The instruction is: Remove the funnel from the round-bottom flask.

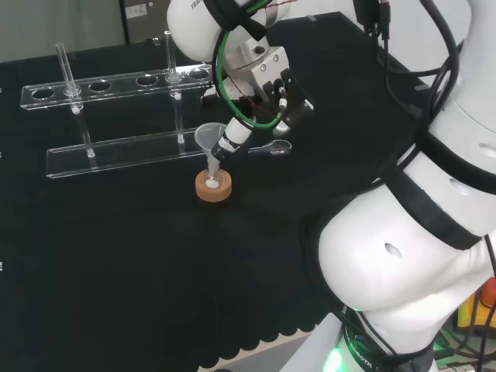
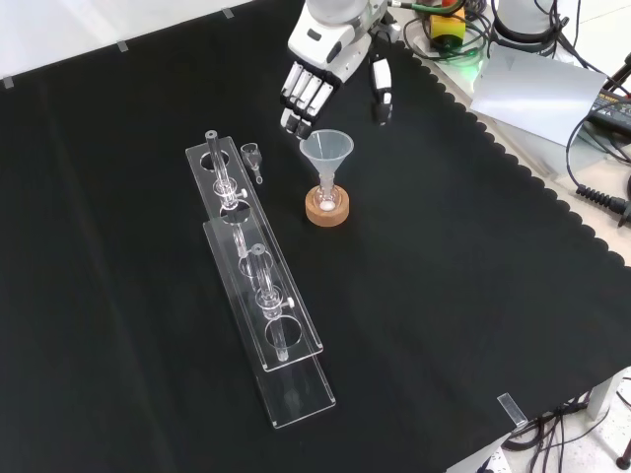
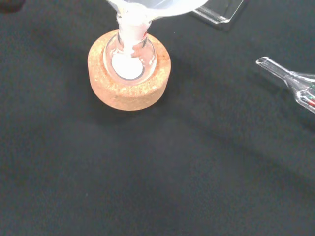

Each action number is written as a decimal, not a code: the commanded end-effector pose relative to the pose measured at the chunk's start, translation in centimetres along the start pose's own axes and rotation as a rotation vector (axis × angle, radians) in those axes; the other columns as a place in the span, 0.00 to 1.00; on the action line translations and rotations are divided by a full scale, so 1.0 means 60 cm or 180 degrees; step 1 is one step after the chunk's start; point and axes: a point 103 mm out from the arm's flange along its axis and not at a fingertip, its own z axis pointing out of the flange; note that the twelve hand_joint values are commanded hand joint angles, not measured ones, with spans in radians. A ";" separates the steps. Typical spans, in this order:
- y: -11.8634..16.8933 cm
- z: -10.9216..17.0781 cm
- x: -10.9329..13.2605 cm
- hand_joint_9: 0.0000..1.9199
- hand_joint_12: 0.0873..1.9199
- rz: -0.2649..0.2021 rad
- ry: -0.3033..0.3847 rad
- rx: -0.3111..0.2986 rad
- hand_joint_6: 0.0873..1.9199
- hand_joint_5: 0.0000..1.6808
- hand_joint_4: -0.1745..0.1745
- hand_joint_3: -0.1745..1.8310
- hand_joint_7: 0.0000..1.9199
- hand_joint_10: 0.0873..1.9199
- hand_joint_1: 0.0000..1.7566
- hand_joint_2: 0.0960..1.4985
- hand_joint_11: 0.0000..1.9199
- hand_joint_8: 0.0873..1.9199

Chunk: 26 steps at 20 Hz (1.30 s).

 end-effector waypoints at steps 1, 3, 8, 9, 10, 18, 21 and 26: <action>0.019 0.011 0.002 0.15 0.74 -0.0032 -0.0018 0.0041 0.00 0.00 0.37 0.19 0.00 0.00 0.29 0.43 0.16 0.00; 0.027 0.018 0.002 0.14 0.75 -0.0030 -0.0016 0.0073 0.00 0.00 0.38 0.18 0.00 0.00 0.29 0.44 0.13 0.00; 0.041 0.031 -0.001 0.12 0.80 -0.0048 -0.0029 0.0105 0.00 0.00 0.39 0.16 0.00 0.00 0.29 0.45 0.01 0.00; 0.043 0.033 -0.002 0.11 0.79 -0.0051 -0.0024 0.0104 0.00 0.00 0.39 0.16 0.00 0.00 0.30 0.45 0.01 0.00; 0.045 0.035 -0.002 0.11 0.79 -0.0056 -0.0020 0.0096 0.00 0.00 0.39 0.16 0.00 0.00 0.30 0.45 0.00 0.00; 0.058 0.045 -0.003 0.11 0.79 -0.0081 0.0029 0.0097 0.00 0.00 0.39 0.16 0.00 0.00 0.30 0.46 0.00 0.00; 0.068 0.057 -0.005 0.11 0.79 -0.0108 0.0059 0.0115 0.00 0.00 0.39 0.16 0.00 0.00 0.30 0.46 0.00 0.00; 0.078 0.066 -0.007 0.11 0.78 -0.0133 0.0075 0.0123 0.00 0.00 0.39 0.15 0.00 0.00 0.31 0.46 0.00 0.00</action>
